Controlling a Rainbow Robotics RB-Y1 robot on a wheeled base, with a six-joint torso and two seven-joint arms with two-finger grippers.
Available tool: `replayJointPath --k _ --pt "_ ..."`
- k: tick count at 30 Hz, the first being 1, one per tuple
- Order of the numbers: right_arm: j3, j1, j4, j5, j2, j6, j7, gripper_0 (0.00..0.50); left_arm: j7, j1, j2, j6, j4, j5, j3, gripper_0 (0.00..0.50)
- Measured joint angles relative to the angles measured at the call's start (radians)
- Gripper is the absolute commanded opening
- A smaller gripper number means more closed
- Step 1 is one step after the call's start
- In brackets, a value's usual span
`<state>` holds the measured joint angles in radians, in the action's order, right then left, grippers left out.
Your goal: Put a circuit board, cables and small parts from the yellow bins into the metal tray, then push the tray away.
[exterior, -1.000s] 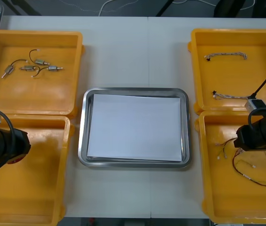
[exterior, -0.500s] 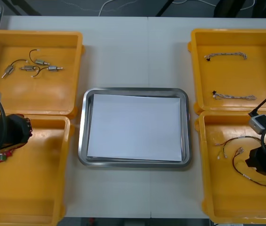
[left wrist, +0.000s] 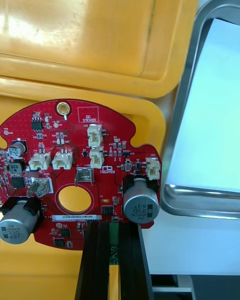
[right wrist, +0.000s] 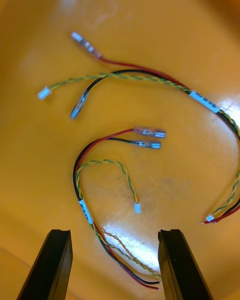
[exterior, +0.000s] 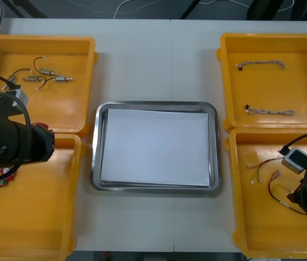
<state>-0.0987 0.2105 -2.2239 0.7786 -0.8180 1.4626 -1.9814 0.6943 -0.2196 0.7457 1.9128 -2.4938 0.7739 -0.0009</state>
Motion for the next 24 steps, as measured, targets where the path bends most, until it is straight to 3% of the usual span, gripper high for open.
replayJointPath --k 8,15,24 --pt "0.000 0.038 0.000 -0.028 0.000 -0.008 -0.050 0.500 -0.360 -0.097 0.045 0.000 0.003 0.000 -0.148 0.000" --pt "0.020 0.041 0.000 -0.076 0.000 -0.016 -0.051 0.500 -0.387 -0.200 0.074 0.000 0.054 -0.001 -0.288 0.000" --pt "0.113 0.042 0.065 -0.087 0.000 -0.139 -0.051 0.500 -0.443 -0.341 0.076 0.000 0.151 -0.005 -0.455 0.000"
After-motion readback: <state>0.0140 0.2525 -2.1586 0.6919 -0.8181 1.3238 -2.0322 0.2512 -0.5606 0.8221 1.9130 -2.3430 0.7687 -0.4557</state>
